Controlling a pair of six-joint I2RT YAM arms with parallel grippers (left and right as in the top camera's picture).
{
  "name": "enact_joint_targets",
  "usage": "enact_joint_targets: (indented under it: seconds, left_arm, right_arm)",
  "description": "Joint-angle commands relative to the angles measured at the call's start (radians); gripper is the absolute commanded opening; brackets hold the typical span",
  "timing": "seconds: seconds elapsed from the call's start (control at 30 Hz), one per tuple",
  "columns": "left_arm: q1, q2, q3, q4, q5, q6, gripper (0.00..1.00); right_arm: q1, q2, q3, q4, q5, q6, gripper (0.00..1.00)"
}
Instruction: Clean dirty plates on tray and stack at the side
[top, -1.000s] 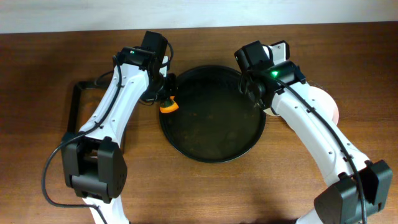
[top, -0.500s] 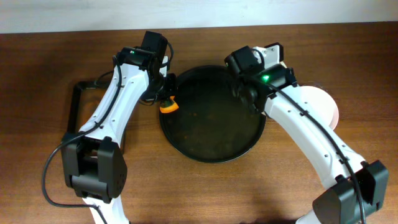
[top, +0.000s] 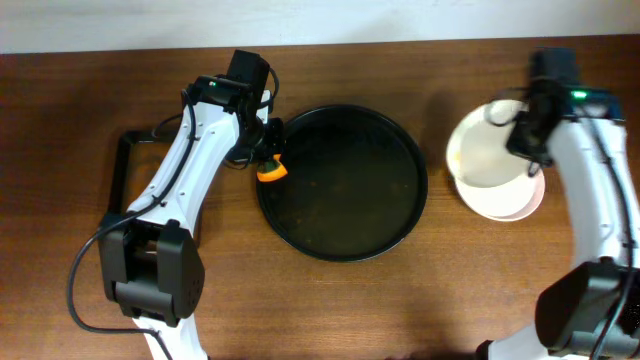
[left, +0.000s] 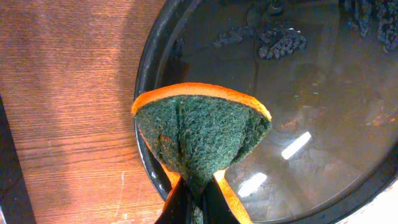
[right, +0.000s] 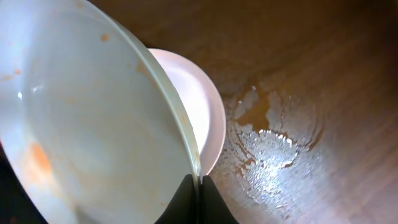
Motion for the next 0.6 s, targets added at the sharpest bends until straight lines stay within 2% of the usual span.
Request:
enact_joint_targets:
  seconds: [0.0,0.07,0.2,0.23,0.27,0.3,0.33,0.37,0.57]
  left_arm:
    - [0.006,-0.034,0.014,-0.001,-0.001,0.008,0.01]
    - [0.006,-0.034,0.014,-0.001,0.000,0.008,0.01]
    - [0.006,-0.034,0.014,-0.001,0.000,0.008,0.01]
    - [0.006,-0.034,0.014,-0.001,0.000,0.008,0.01]
    - [0.006,-0.034,0.014,-0.001,0.000,0.008,0.01]
    - [0.006,-0.034,0.014,-0.001,0.000,0.008,0.01]
    - [0.006,-0.034,0.014,-0.001,0.000,0.008,0.01]
    - [0.006,-0.034,0.014,-0.002,0.000,0.008,0.01]
    - [0.006,-0.034,0.014,-0.005,-0.033,0.008,0.01]
  right_arm:
    - [-0.105,0.000,0.019,-0.004,-0.175,0.005,0.04]
    - [-0.157,0.029,0.019,-0.003,-0.239,-0.026,0.04]
    - [-0.171,0.068,0.018,-0.003,-0.247,-0.027,0.04]
    - [-0.171,0.079,0.018,-0.008,-0.247,-0.028,0.11]
    - [-0.171,0.082,0.018,-0.014,-0.246,-0.028,0.27]
    - [-0.171,0.086,0.018,-0.019,-0.246,-0.028,0.48]
    - [-0.171,0.088,0.018,-0.022,-0.246,-0.027,0.59]
    - [-0.171,0.090,0.018,-0.023,-0.246,-0.028,0.61]
    - [-0.171,0.090,0.018,-0.072,-0.304,-0.056,0.63]
